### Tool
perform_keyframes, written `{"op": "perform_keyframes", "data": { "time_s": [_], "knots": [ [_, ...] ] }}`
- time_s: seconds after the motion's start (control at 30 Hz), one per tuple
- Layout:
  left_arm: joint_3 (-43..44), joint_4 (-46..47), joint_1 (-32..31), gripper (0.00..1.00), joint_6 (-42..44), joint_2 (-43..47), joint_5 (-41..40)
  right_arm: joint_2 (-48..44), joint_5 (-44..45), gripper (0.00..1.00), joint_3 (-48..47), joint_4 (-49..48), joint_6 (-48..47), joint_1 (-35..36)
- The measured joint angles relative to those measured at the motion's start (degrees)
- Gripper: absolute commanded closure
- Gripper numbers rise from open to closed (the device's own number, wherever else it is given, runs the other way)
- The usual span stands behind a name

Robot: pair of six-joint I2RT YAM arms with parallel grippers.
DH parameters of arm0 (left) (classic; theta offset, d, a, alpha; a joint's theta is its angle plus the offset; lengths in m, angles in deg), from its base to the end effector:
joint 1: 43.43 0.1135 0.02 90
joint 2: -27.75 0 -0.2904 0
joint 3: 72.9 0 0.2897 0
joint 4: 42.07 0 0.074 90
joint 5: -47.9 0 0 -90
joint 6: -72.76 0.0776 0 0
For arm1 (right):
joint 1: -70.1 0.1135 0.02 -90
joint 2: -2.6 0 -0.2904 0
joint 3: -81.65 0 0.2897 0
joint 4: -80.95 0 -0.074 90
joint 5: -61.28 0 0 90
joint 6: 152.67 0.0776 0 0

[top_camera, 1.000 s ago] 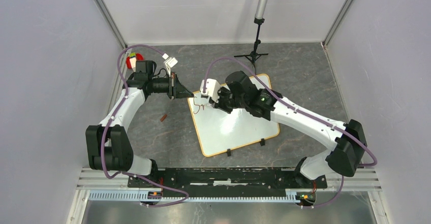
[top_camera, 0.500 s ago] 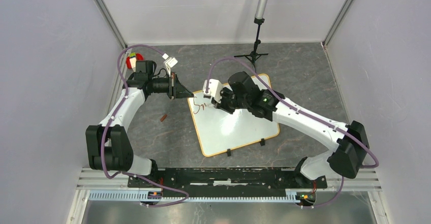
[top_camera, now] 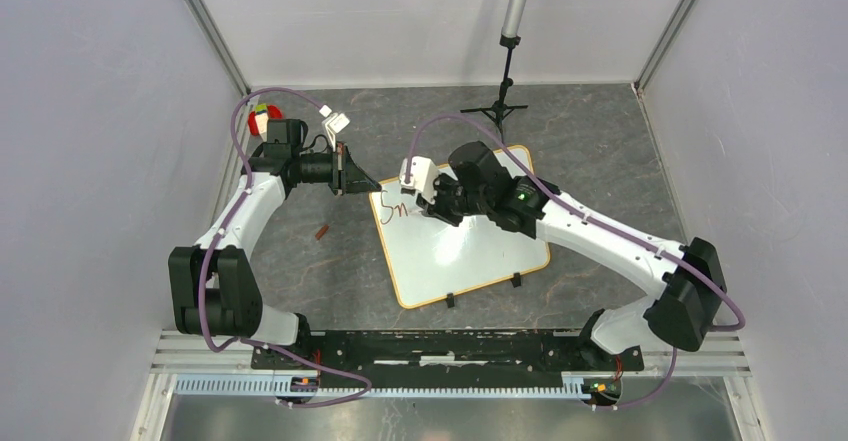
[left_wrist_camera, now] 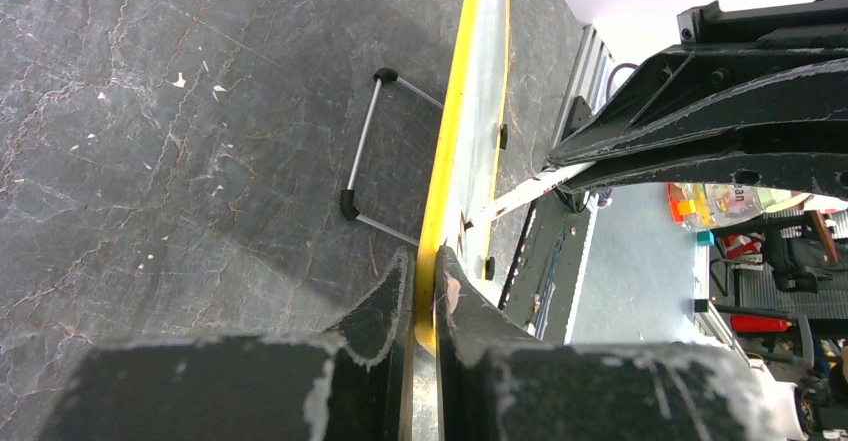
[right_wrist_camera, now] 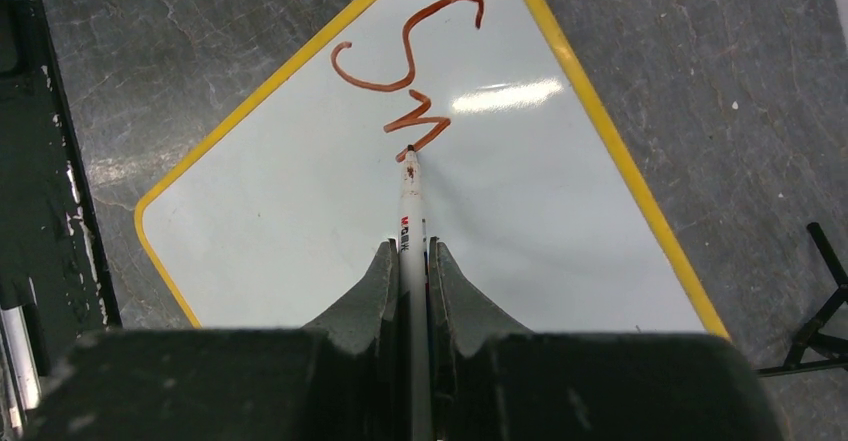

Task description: Write a sentence on the whiteboard

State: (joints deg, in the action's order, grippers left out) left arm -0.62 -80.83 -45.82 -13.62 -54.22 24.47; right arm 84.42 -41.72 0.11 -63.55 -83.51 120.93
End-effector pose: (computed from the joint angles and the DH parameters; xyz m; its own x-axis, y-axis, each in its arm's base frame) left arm 0.3313 -0.0851 0.2738 -0.7068 0.0546 -0.7053 0.6706 0.3692 -0.6434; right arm 0.2326 0.3132 0.3121 -0.0354 -0.5922 -0.8050 -0.9451 0.2817 -0.1657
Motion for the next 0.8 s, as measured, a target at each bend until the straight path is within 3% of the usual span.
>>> {"op": "perform_keyframes", "data": {
  "time_s": [0.4,0.8],
  "knots": [
    [0.00,0.24,0.00,0.98,0.00,0.00,-0.24,1.66,0.79,1.00,-3.85,0.02,-0.02,-2.10],
    [0.00,0.22,0.00,0.97,0.00,0.00,-0.31,-0.48,-1.97,1.00,0.66,-0.17,-0.02,-2.01]
  ]
}}
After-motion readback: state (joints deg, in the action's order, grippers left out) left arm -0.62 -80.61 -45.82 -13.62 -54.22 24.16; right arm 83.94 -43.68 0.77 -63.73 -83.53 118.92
